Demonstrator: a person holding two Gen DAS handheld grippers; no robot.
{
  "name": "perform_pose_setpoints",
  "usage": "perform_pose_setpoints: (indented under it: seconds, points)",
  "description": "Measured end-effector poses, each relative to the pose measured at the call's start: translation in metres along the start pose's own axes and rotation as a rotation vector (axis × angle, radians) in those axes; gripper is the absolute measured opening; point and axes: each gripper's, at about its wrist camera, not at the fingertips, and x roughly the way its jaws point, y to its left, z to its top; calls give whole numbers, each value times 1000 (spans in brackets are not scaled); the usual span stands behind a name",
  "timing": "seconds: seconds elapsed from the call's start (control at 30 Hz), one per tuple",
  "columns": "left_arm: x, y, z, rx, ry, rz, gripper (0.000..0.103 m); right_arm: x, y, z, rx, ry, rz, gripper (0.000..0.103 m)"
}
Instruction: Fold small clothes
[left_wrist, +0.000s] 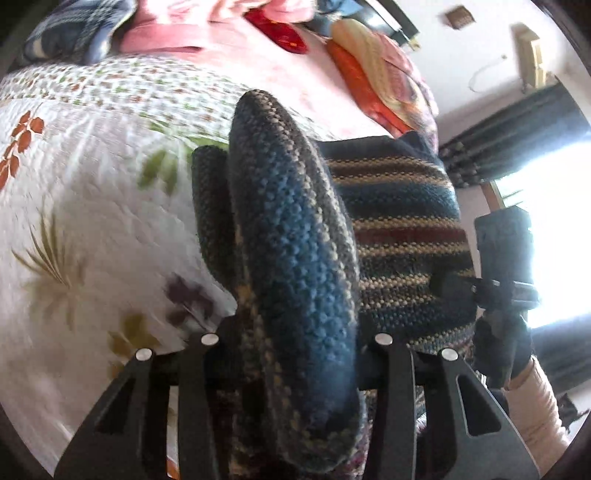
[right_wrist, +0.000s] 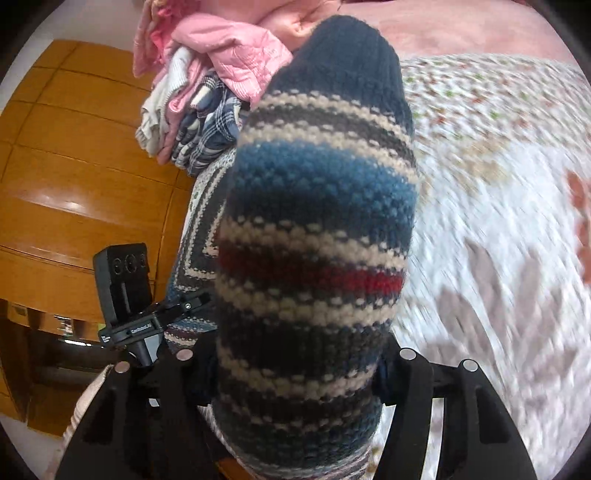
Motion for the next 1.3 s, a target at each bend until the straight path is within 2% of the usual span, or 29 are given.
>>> perform_pose_setpoints:
  seconds: [0.2,0.37,0.5,0.67,0.77,0.8,0.9,0.93,1.1,1.3]
  points:
    - [-8,-30,-53,-26,-14,-4,38,-22,-17,-45,12,5,17,62]
    - [5,-24,-88,-35,-1,44,38,-9,-24,-70,7,30,-29,62]
    - [21,-21,-99,-16,-2,97,38,10,-40,-80,15,53,-134,62]
    - [28,-11,-108,-26,-34,111,43,13,-56,-86,39,30,-151,64]
    - [39,-7,-106,-39,-27,128,50,11,-68,-95,54,18,-172,70]
    - [44,-7,-105,-44,-24,133,53,3,-83,-108,68,17,-193,71]
    - [48,-3,-110,-50,-34,153,66,3,-96,-115,124,-2,-176,80]
    - [50,-1,-112,-59,-34,158,67,2,-100,-118,142,-6,-174,85]
    - [41,-2,-115,-107,-24,159,68,-11,-98,-138,176,-21,-138,86]
    - [14,-25,-136,-66,-39,267,69,-35,-108,-166,215,-33,-110,86]
